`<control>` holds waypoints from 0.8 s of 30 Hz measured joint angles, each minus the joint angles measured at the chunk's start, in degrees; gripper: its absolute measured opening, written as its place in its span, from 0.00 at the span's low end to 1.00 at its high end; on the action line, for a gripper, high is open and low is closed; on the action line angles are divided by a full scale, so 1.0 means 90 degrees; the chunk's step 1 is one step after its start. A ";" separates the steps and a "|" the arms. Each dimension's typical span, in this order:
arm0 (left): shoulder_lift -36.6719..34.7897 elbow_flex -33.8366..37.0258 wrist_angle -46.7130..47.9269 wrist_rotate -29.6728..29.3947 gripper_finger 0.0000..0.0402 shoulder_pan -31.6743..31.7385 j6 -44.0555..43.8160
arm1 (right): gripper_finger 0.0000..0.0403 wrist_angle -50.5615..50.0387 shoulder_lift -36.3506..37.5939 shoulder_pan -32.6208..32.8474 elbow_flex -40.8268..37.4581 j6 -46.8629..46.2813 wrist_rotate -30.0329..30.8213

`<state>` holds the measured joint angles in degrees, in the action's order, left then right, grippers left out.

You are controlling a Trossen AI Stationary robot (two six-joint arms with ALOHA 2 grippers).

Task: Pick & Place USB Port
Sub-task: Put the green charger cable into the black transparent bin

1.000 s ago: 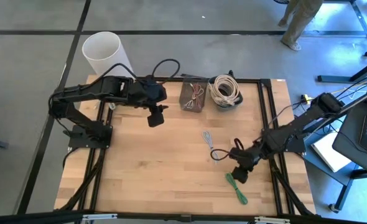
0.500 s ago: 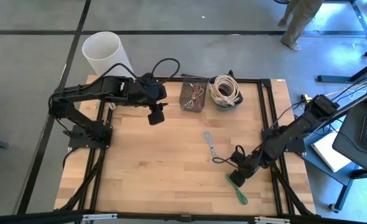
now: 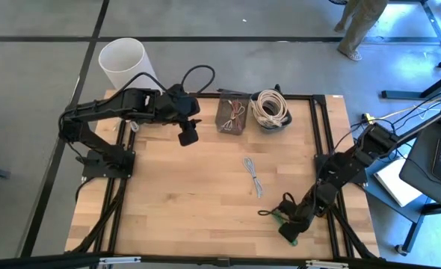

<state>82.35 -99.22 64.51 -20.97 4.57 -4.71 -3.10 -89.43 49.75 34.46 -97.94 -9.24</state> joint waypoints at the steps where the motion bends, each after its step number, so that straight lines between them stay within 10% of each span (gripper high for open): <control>1: 0.0000 0.0000 0.0000 0.0007 0.42 0.0021 -0.0002 | 0.39 0.0044 -0.0027 0.0011 0.0005 -0.0046 -0.0001; 10: 0.0000 0.0000 -0.0007 0.0159 0.42 0.0137 -0.0002 | 0.36 -0.0063 -0.0037 0.0013 0.0009 -0.0094 0.0025; 17: 0.0000 0.0000 -0.0011 0.0174 0.42 0.0136 -0.0004 | 0.05 -0.0203 -0.0044 0.0011 0.0000 -0.0074 0.0036; 24: 0.0000 0.0000 -0.0019 0.0174 0.42 0.0136 -0.0005 | 0.01 -0.0231 -0.0044 0.0003 0.0000 -0.0070 0.0047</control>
<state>82.35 -99.22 64.33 -19.40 5.79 -4.75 -5.18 -89.82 49.78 34.46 -98.57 -8.82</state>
